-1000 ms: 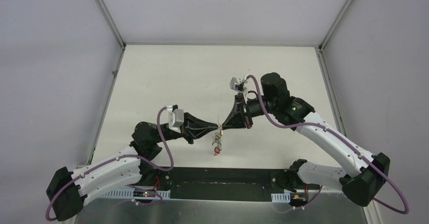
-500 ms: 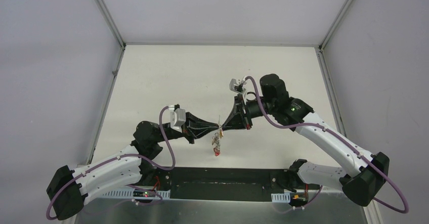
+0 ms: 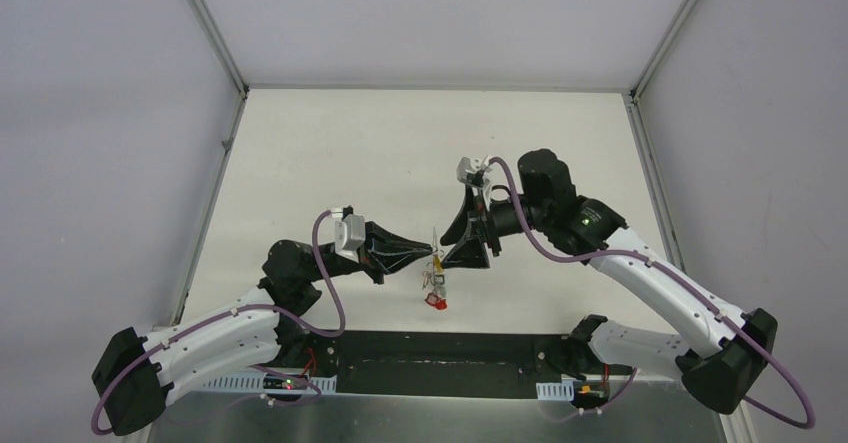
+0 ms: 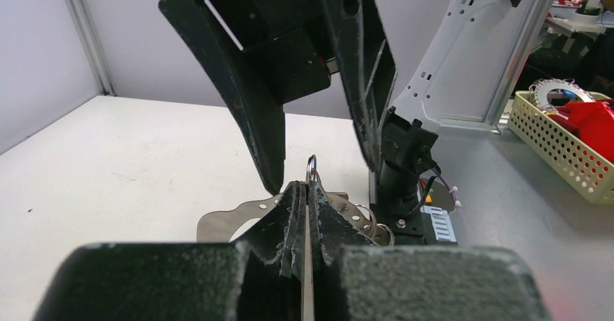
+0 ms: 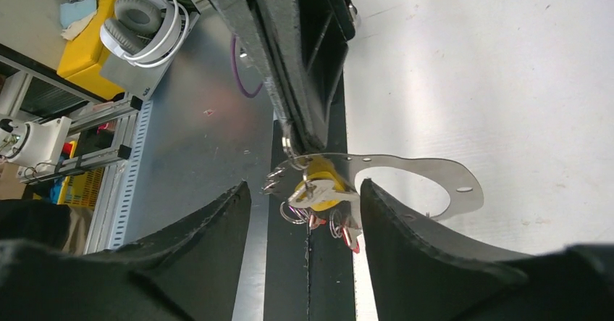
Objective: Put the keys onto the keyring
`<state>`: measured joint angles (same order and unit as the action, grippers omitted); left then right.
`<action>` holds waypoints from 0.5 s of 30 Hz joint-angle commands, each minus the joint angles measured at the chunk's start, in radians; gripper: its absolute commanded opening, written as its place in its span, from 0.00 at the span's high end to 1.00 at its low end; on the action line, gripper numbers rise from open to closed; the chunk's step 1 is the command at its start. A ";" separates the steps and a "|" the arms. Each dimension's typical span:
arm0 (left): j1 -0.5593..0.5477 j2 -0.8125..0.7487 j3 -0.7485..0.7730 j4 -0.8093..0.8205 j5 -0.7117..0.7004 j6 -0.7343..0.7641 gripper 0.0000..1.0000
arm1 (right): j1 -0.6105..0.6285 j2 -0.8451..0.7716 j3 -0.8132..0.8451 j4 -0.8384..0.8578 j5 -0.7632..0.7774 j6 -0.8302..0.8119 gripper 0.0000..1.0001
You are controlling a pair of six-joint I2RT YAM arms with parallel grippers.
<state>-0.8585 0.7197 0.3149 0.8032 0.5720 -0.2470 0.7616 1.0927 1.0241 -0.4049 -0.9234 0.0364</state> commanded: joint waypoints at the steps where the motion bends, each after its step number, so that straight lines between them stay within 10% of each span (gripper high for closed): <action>1: -0.007 -0.024 0.026 0.069 -0.025 -0.002 1.00 | 0.004 -0.059 0.031 0.027 0.011 -0.023 0.40; 15: -0.009 -0.031 0.024 0.056 -0.026 -0.002 1.00 | 0.028 -0.007 0.081 0.109 0.038 0.113 0.57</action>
<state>-0.8585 0.7094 0.3149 0.7933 0.5655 -0.2470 0.7715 1.0801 1.0477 -0.3534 -0.9001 0.1158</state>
